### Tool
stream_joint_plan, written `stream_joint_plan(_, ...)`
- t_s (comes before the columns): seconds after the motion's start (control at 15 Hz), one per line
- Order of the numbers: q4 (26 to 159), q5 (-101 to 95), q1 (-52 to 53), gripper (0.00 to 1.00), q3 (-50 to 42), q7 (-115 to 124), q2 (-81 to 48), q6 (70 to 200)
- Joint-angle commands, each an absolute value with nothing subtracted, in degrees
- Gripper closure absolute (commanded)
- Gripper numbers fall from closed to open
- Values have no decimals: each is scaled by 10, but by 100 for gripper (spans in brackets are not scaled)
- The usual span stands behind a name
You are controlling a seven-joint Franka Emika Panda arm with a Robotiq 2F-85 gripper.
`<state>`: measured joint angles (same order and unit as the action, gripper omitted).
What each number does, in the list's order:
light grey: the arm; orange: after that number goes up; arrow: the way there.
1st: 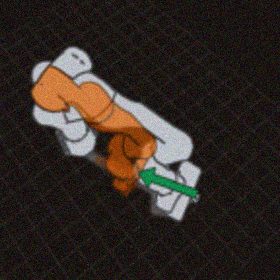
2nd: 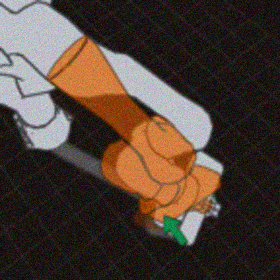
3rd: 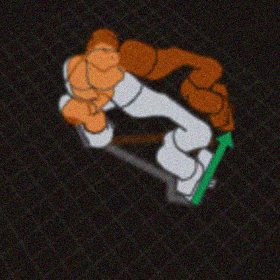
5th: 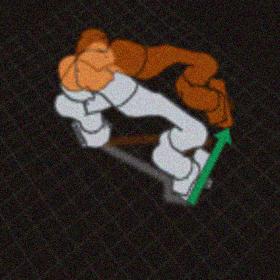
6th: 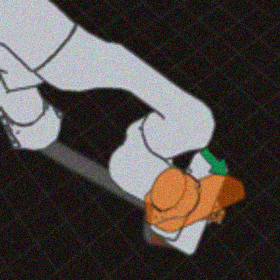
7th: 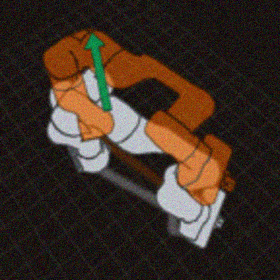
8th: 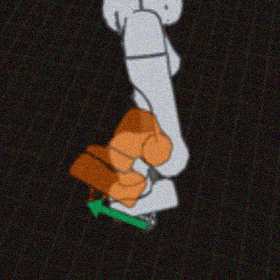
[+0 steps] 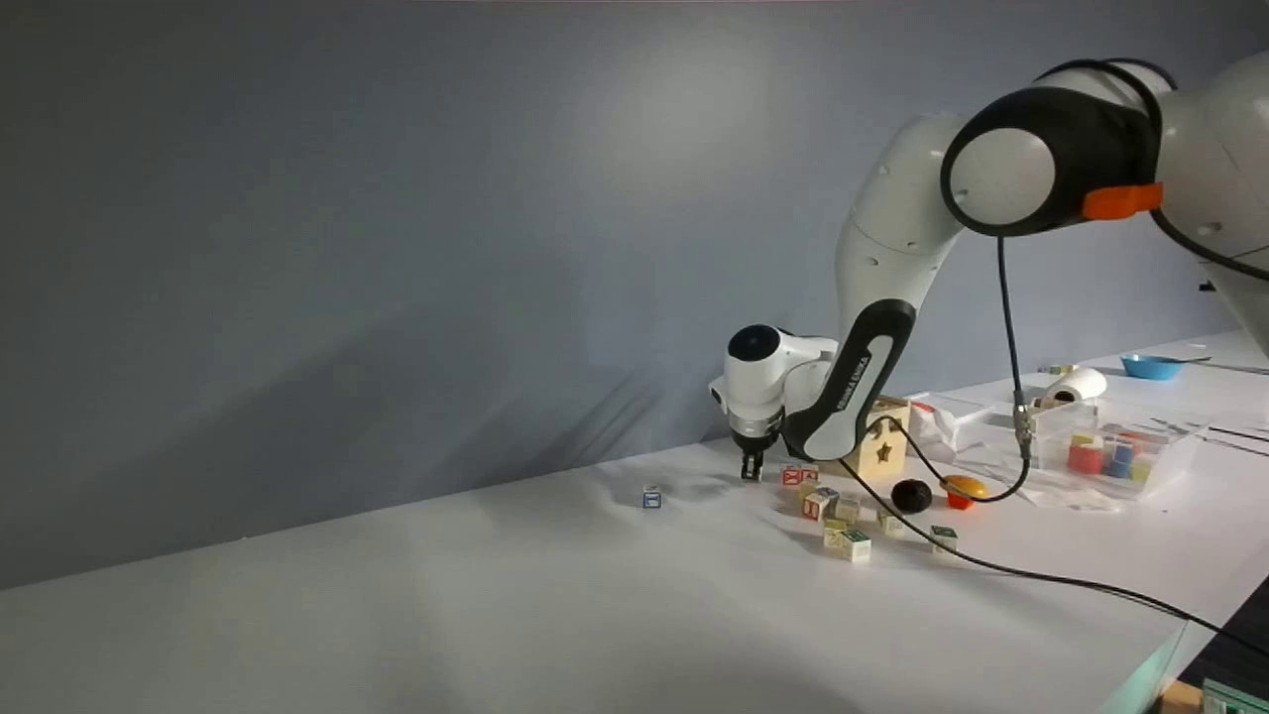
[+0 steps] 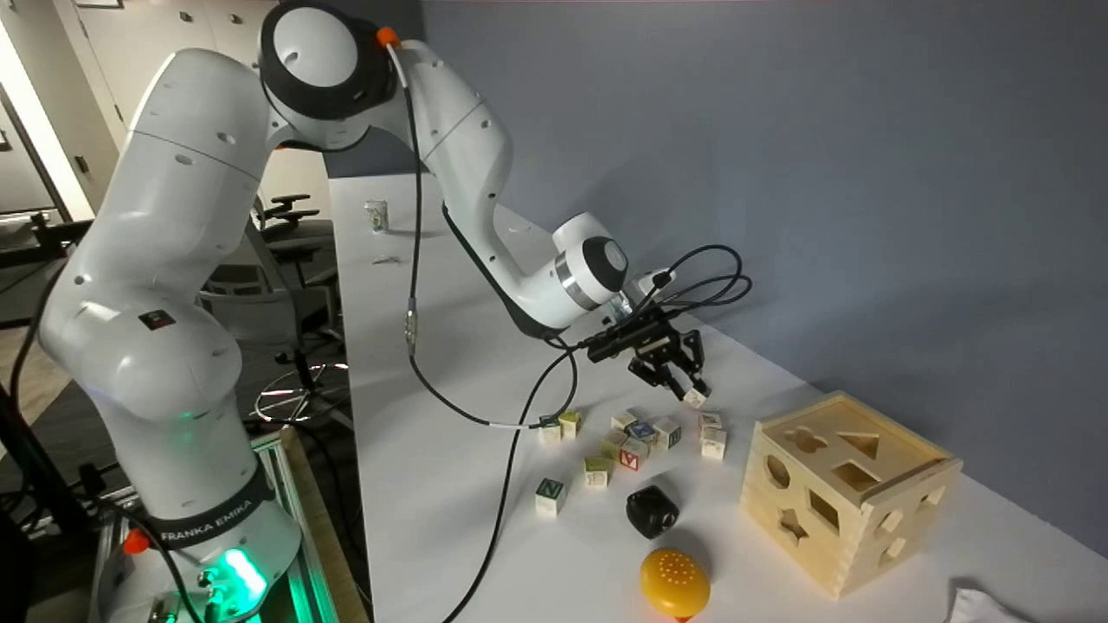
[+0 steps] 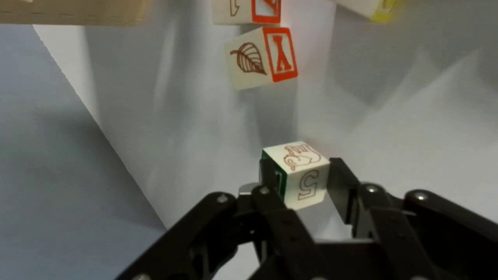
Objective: Pick up the object and put it upside down
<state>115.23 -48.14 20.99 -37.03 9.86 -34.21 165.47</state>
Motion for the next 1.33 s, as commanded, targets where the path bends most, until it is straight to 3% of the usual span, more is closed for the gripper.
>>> stream_joint_plan(0.0, 1156, -517, 186, 83, -343, 117, -329, 1642)
stream_joint_plan(0.13, 1161, -487, 205, 41, -364, 97, -338, 1654)
stream_joint_plan(0.53, 1164, -506, 161, 5, -311, 100, -312, 1643)
stream_joint_plan(0.67, 1178, -478, 120, 0, -262, 69, -279, 1641)
stream_joint_plan(1.0, 1216, -279, -60, 0, -57, -95, -179, 1604)
stream_joint_plan(1.27, 1194, -89, -198, 0, 80, -221, -134, 1466)
